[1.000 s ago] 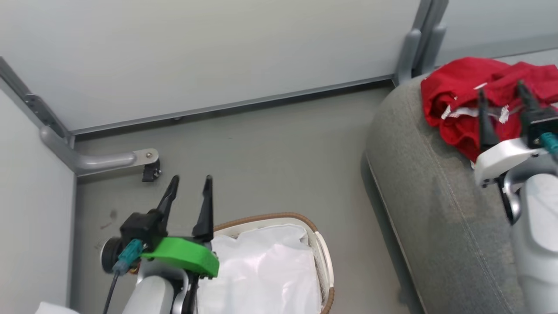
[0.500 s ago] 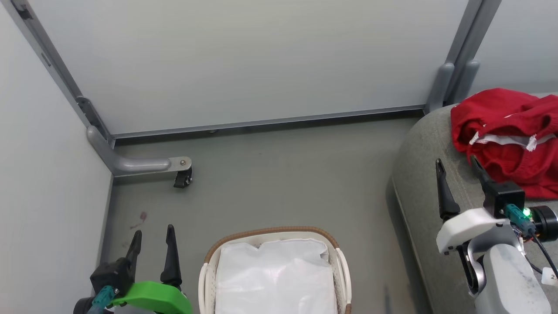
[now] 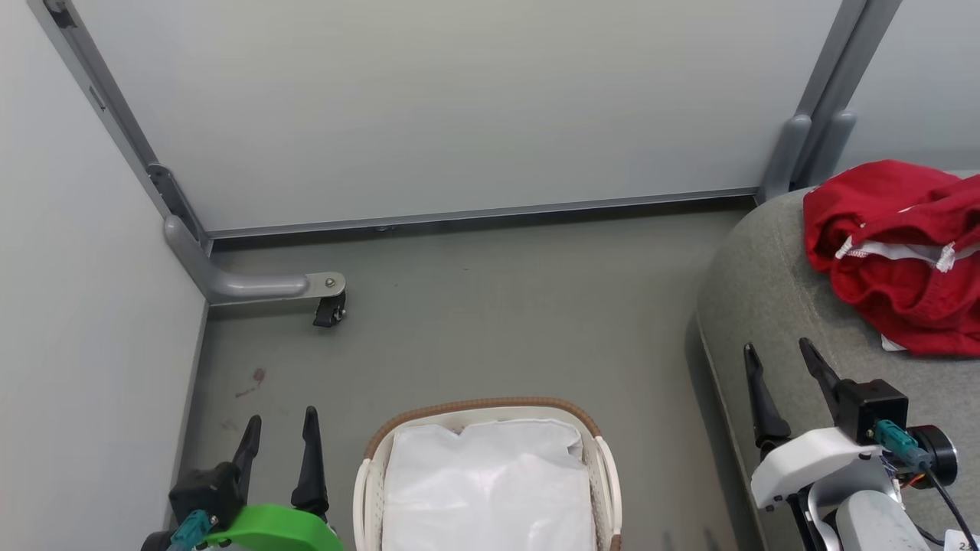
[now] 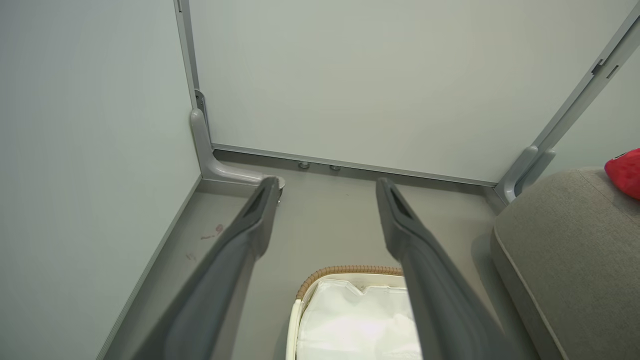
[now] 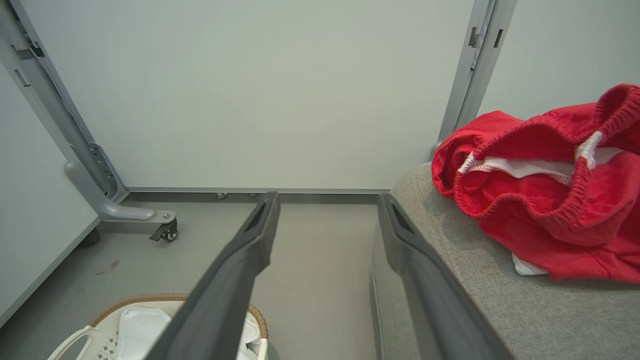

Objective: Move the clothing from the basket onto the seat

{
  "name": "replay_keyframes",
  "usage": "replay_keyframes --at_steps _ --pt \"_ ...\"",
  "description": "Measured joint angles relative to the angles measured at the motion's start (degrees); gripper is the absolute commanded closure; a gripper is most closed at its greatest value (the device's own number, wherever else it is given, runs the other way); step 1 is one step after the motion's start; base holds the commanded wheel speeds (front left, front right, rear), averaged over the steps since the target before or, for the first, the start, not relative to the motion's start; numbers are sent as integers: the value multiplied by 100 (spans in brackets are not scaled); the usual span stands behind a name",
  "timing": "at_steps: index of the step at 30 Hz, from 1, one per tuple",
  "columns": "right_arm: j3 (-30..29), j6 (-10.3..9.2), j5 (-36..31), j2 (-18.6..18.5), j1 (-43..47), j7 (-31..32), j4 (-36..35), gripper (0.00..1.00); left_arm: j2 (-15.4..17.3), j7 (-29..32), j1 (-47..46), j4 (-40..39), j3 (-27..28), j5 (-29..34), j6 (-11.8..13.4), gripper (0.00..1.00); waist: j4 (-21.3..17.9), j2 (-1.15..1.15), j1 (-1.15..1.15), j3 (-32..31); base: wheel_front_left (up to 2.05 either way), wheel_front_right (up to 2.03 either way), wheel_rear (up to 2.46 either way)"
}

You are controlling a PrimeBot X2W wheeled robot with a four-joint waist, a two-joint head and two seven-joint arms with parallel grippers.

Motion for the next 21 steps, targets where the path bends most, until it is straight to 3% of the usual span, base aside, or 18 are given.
replay_keyframes --at_steps 8,9,14,21 --pt "98 1 2 0 -1 0 2 0 -1 0 -1 20 -33 -63 0 0 -76 0 0 -32 0 0 0" --pt "113 0 4 0 -1 0 0 100 -1 0 -1 19 -37 -100 -1 100 -81 0 0 -34 0 0 0" --pt "110 1 23 60 120 35 238 100 -15 19 11 237 -42 -143 0 100 -85 0 0 -35 0 0 0" --pt "30 1 803 67 127 278 238 100 -18 236 10 201 66 -783 -10 100 -97 0 0 -36 0 0 0"
